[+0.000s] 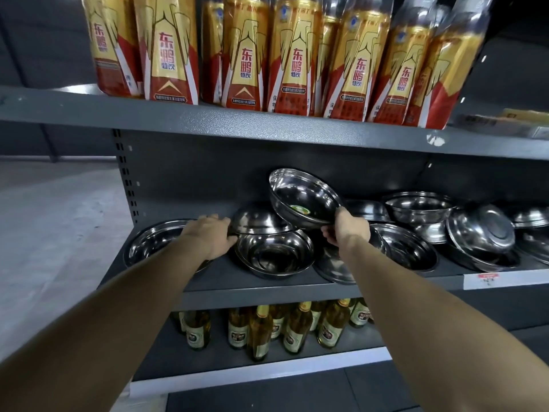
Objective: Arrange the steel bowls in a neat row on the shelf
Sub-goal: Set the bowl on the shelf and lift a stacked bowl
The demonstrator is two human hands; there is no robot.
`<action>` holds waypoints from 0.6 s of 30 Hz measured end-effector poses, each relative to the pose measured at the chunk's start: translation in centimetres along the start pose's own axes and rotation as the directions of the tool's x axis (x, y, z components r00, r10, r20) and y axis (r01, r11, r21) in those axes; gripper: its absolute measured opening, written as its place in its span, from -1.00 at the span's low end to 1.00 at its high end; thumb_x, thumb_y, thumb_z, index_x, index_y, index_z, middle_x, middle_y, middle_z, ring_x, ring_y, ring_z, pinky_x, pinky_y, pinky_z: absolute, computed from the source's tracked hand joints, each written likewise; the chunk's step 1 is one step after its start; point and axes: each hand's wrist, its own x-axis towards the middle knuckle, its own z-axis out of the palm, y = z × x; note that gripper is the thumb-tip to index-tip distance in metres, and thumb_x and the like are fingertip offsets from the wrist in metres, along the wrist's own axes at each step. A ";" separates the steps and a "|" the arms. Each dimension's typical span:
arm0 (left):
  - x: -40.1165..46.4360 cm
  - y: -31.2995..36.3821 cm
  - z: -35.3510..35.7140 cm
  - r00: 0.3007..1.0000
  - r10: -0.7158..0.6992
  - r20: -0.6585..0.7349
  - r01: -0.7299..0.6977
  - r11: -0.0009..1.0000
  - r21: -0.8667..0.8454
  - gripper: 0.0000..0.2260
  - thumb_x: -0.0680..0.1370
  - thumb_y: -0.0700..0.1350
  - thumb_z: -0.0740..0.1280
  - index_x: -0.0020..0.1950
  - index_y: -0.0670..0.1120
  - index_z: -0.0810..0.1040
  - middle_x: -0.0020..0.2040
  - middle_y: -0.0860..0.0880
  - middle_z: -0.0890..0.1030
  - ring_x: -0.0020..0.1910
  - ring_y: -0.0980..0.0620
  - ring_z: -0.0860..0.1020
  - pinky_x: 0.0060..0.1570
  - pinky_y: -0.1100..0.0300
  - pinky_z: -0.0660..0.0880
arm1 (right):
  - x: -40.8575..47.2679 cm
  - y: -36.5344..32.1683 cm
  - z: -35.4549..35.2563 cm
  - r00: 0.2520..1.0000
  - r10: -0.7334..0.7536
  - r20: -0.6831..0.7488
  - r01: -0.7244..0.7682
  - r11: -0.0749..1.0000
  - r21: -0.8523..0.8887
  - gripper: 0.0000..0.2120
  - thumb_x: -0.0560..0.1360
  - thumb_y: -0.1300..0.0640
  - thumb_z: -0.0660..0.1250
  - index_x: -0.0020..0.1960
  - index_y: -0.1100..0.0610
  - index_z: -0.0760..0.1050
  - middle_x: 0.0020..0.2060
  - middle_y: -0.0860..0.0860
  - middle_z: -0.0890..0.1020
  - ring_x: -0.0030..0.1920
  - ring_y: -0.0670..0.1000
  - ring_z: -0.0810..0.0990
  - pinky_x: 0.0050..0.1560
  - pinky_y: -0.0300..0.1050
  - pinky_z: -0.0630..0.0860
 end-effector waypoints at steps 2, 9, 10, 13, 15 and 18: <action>-0.3 -0.6 -0.4 1.000 -0.018 -0.002 0.018 1.000 0.013 -0.46 0.60 0.21 0.14 0.51 -0.04 0.29 0.45 -0.13 0.38 0.40 -0.16 0.37 0.33 -0.06 0.37 | -0.4 0.1 0.1 1.000 -0.014 0.007 0.014 0.999 -0.041 -0.64 0.45 -0.04 0.23 -0.25 0.23 0.60 -0.57 0.02 0.63 -0.61 -0.05 0.54 -0.37 -0.15 0.61; -2.1 -2.9 -0.8 0.996 -0.085 -0.006 0.086 0.996 0.016 -0.44 0.62 0.21 0.11 0.56 -0.03 0.22 0.52 -0.11 0.30 0.46 -0.16 0.32 0.35 -0.05 0.32 | -1.9 0.4 2.5 0.993 -0.006 0.118 0.015 0.997 -0.075 -0.67 0.45 -0.03 0.33 -0.03 0.24 0.62 -0.20 0.12 0.70 -0.54 -0.04 0.60 -0.57 -0.30 0.44; -2.4 -3.4 -0.8 0.996 -0.093 -0.006 0.093 0.995 0.022 -0.43 0.62 0.22 0.10 0.55 -0.03 0.23 0.52 -0.11 0.31 0.45 -0.16 0.33 0.34 -0.06 0.33 | -2.3 0.4 3.1 0.990 -0.009 0.143 0.019 0.997 -0.071 -0.67 0.45 -0.03 0.35 -0.02 0.24 0.62 -0.15 0.13 0.70 -0.55 -0.05 0.60 -0.59 -0.32 0.43; -3.4 -4.8 -0.6 0.993 -0.119 -0.010 0.120 0.992 0.045 -0.44 0.61 0.25 0.10 0.50 -0.04 0.31 0.45 -0.12 0.38 0.40 -0.17 0.38 0.28 -0.07 0.38 | -3.4 0.5 5.1 0.979 -0.035 0.198 0.057 0.993 -0.106 -0.68 0.44 -0.02 0.37 -0.08 0.25 0.63 -0.23 0.14 0.69 -0.64 -0.07 0.56 -0.62 -0.32 0.43; -4.1 -6.0 -0.5 0.989 -0.146 -0.002 0.146 0.988 0.048 -0.45 0.60 0.25 0.11 0.49 -0.05 0.31 0.42 -0.13 0.41 0.37 -0.17 0.40 0.26 -0.08 0.40 | -4.2 0.7 6.5 0.968 -0.038 0.246 0.069 0.990 -0.119 -0.70 0.45 -0.02 0.38 -0.10 0.25 0.62 -0.29 0.14 0.68 -0.64 -0.05 0.56 -0.60 -0.30 0.44; -5.4 -8.1 -0.6 0.981 -0.192 -0.003 0.191 0.980 0.057 -0.47 0.61 0.23 0.11 0.47 -0.06 0.32 0.39 -0.14 0.43 0.34 -0.17 0.43 0.23 -0.07 0.42 | -5.4 1.0 8.4 0.950 -0.034 0.311 0.083 0.986 -0.145 -0.72 0.47 -0.01 0.39 -0.19 0.22 0.61 -0.33 0.15 0.68 -0.60 -0.03 0.57 -0.59 -0.29 0.44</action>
